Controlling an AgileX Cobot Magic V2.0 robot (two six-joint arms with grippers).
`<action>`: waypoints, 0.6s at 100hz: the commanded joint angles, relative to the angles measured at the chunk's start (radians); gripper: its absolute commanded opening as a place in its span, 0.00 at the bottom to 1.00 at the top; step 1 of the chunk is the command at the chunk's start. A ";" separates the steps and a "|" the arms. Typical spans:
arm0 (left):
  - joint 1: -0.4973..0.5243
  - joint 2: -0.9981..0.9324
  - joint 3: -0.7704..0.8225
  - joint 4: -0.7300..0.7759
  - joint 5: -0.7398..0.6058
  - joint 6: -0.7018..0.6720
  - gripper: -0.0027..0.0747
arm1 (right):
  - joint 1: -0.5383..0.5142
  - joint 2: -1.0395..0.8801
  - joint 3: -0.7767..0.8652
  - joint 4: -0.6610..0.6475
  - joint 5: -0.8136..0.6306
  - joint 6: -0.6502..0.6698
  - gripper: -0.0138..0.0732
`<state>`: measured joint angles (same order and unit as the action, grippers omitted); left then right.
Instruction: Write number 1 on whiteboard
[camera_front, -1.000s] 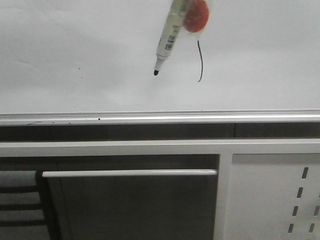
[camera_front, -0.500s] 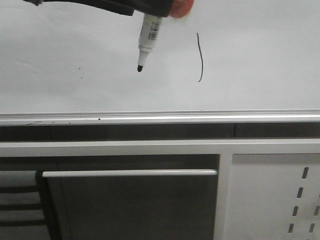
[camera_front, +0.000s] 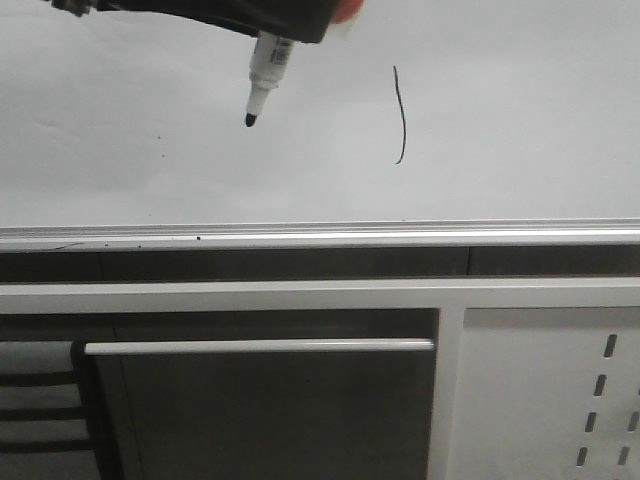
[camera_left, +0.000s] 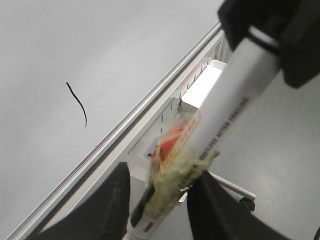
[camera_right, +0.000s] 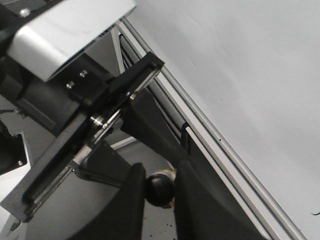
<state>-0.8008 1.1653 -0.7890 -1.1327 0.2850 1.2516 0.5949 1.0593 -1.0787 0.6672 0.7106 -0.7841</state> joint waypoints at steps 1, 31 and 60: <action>-0.007 -0.015 -0.029 -0.028 -0.032 -0.001 0.27 | 0.000 -0.004 -0.036 0.071 -0.024 -0.013 0.11; -0.007 -0.015 -0.029 -0.035 -0.040 -0.001 0.01 | 0.000 0.000 -0.036 0.071 -0.025 -0.013 0.12; -0.007 -0.024 -0.019 -0.102 -0.152 -0.003 0.01 | -0.044 -0.004 -0.036 0.071 -0.064 0.017 0.48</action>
<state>-0.8086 1.1675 -0.7869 -1.1682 0.2356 1.2693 0.5804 1.0748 -1.0811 0.7007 0.6852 -0.7852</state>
